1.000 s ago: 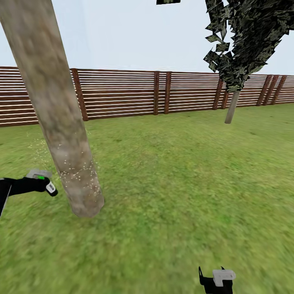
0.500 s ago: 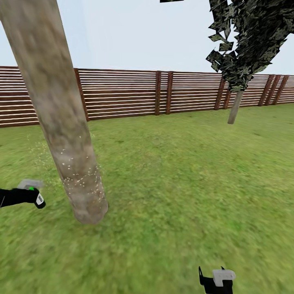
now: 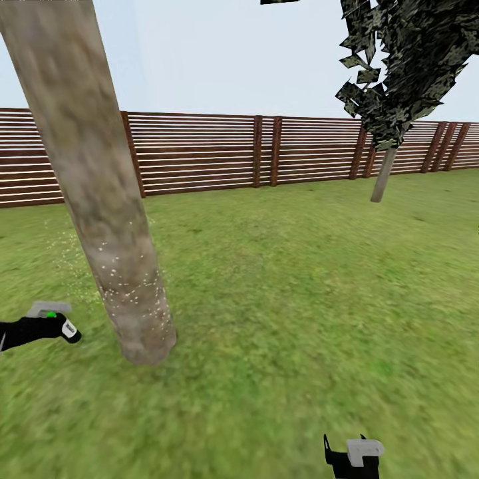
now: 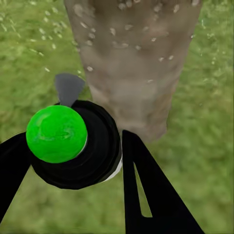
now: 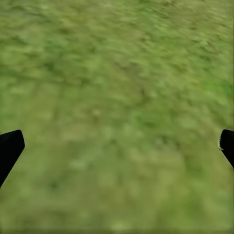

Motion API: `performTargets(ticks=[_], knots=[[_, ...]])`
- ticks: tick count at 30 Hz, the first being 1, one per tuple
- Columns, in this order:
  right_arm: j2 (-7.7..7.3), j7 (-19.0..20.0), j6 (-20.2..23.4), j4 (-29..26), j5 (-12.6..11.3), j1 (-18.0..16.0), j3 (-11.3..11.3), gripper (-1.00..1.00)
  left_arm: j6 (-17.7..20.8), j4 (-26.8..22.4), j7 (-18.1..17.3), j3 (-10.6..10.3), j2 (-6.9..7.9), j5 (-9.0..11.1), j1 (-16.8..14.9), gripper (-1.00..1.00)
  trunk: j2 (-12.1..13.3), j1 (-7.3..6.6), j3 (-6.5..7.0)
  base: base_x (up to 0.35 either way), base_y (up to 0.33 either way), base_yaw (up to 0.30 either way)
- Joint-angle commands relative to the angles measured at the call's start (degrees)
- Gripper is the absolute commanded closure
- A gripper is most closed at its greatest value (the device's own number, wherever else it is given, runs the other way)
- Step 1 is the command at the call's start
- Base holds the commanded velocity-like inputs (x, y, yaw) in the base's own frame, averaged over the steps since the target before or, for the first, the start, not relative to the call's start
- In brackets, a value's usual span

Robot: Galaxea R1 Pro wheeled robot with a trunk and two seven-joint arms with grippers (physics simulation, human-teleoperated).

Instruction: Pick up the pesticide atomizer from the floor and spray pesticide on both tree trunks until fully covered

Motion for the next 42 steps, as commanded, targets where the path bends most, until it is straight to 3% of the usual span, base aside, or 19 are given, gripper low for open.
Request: performTargets(ticks=[1, 10, 16, 23, 28, 31, 38, 42], knots=[[0.0, 0.0, 0.0, 0.0, 0.0, 0.0, 0.0, -1.0, 0.02, 0.1, 0.21, -0.02, -0.15, -0.05, -0.01, 1.0, 0.0, 0.0, 0.0, -0.082, -0.163, 0.0], [0.0, 0.0, 0.0, -0.01, 0.0, 0.0, 0.0, -1.0, 0.19, -0.12, 0.49, 0.27, -0.75, -0.06, 0.26, 1.0, 0.0, 0.0, 0.0, -0.079, -0.244, 0.0], [0.0, -0.09, 0.0, -0.02, -0.01, 0.0, 0.0, -1.0, -0.02, 0.66, 3.76, 0.1, -0.88, 0.0, 0.26, 1.0, 0.0, 0.0, 0.0, -0.02, -0.27, 0.122], [-0.02, -0.09, 0.0, 0.01, -0.08, 0.0, -0.02, -1.0, -0.02, 0.74, 4.27, 0.0, -2.36, -0.35, 0.26, 1.0, 0.0, 0.0, 0.0, -0.027, -0.27, 0.101], [-0.07, -0.09, -0.06, -0.02, -0.09, 0.0, -0.08, -1.0, 0.04, 0.7, 6.98, -0.03, -4.09, -0.36, 0.26, 1.0, 0.0, 0.0, 0.0, 0.0, -0.27, 0.001], [-0.05, -0.11, -0.07, -0.02, -0.09, 0.0, -0.09, -1.0, 0.05, 0.73, 9.49, -0.01, -4.16, -0.38, 0.6, 1.0, 0.0, 0.0, 0.0, 0.0, -0.271, 0.0], [0.0, -0.14, -0.09, -0.02, -0.17, 0.0, -0.09, -1.0, -0.39, 3.53, 11.69, -0.03, -4.43, -0.12, 1.62, 1.0, 0.0, 0.0, 0.0, 0.0, -0.271, 0.067], [0.0, -0.1, -0.07, -0.02, -0.09, 0.0, -0.01, -1.0, -0.8, 4.03, 16.13, -0.01, -6.1, -0.16, 1.67, 1.0, 0.0, 0.0, 0.0, 0.0, -0.271, 0.263]])
